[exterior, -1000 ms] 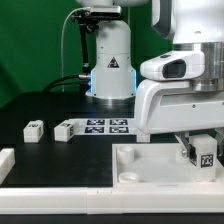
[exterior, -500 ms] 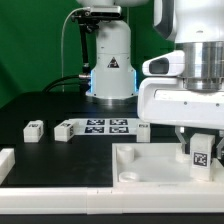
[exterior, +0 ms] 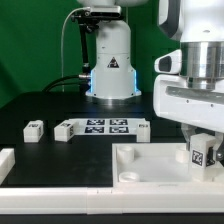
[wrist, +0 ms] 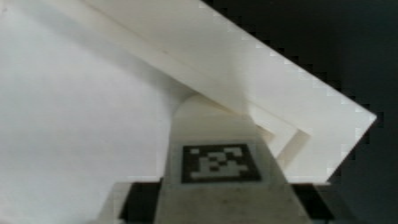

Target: Assemble one leg

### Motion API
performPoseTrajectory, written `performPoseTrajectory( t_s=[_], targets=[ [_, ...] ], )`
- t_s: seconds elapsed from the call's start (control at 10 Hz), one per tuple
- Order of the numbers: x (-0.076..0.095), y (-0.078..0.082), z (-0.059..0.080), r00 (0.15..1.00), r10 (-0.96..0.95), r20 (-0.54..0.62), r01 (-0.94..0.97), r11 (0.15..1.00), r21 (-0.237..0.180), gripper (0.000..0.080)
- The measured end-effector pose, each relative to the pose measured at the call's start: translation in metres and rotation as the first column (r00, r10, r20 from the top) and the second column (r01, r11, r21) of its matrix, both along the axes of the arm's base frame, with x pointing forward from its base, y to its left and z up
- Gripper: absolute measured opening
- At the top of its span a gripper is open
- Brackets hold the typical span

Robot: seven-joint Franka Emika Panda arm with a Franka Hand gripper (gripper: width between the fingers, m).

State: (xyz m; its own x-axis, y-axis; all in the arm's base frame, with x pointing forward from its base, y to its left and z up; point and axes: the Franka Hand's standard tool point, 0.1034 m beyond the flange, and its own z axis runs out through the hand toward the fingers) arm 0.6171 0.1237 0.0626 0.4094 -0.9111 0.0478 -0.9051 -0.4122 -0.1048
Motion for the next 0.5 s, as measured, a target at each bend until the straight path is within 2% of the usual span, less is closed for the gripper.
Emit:
performPoseTrajectory(
  t_s=[0.1, 0.2, 0.3, 0.4, 0.5],
  targets=[
    [0.0000, -0.0001, 0.0000, 1.000, 0.008, 0.000, -0.008, 1.000, -0.001, 0.0291],
    [-0.0001, 0.0000, -0.0002, 0.999, 0.045, 0.000, -0.045, 0.999, -0.005, 0.0377],
    [-0.0001, 0.0002, -0.0002, 0.999, 0.045, 0.000, -0.045, 0.999, -0.005, 0.0547],
    [0.0022, -0.0004, 0.0006, 0.995, 0.103, 0.020, -0.102, 0.995, -0.013, 0.0547],
    [0.0026, -0.0020, 0.0002, 0.957, 0.289, 0.023, -0.288, 0.957, -0.043, 0.0630]
  ],
)
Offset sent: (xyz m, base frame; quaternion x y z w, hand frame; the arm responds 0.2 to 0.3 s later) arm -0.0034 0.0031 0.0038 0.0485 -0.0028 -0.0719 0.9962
